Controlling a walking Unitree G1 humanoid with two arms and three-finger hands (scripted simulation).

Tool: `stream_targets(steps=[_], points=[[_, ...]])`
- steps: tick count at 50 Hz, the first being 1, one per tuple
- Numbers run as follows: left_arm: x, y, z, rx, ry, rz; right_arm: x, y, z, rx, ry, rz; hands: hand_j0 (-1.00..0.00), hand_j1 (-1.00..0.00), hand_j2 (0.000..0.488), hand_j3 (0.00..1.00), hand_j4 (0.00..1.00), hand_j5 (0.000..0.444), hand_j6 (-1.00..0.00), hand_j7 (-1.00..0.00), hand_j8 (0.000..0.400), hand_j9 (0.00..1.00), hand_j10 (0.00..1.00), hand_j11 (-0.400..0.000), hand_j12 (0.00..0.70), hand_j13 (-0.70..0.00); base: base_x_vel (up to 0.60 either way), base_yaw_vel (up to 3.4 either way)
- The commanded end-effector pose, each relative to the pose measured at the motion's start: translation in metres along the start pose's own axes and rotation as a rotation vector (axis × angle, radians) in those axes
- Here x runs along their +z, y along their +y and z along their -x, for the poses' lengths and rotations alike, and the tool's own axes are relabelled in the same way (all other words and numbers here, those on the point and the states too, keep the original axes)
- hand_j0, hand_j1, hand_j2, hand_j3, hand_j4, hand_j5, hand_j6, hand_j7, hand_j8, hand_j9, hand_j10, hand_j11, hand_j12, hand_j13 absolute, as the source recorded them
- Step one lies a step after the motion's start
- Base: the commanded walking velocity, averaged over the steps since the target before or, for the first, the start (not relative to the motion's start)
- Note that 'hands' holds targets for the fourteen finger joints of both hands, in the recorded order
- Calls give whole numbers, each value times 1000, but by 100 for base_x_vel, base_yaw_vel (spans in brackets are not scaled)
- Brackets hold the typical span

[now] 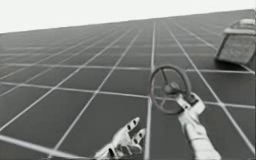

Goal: Pick up and drop off the object

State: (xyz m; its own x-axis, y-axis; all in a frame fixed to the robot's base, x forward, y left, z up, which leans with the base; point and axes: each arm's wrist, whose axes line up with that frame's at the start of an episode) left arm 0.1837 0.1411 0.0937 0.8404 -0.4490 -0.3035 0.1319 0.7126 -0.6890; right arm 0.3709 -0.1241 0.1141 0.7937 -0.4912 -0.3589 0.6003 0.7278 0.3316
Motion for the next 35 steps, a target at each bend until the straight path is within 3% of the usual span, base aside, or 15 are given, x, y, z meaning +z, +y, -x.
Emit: stream_targets(steps=[1,35], points=[[0,3,3,-5,-16,11,8,12,7,39,-32,-7,0,0,0,1000,1000,0,0,0,0,1000,1000,-400,0,-700,56,7],[0,3,3,-5,-16,11,8,12,7,39,-32,-7,0,0,0,1000,1000,0,0,0,0,1000,1000,-400,0,-700,57,5]])
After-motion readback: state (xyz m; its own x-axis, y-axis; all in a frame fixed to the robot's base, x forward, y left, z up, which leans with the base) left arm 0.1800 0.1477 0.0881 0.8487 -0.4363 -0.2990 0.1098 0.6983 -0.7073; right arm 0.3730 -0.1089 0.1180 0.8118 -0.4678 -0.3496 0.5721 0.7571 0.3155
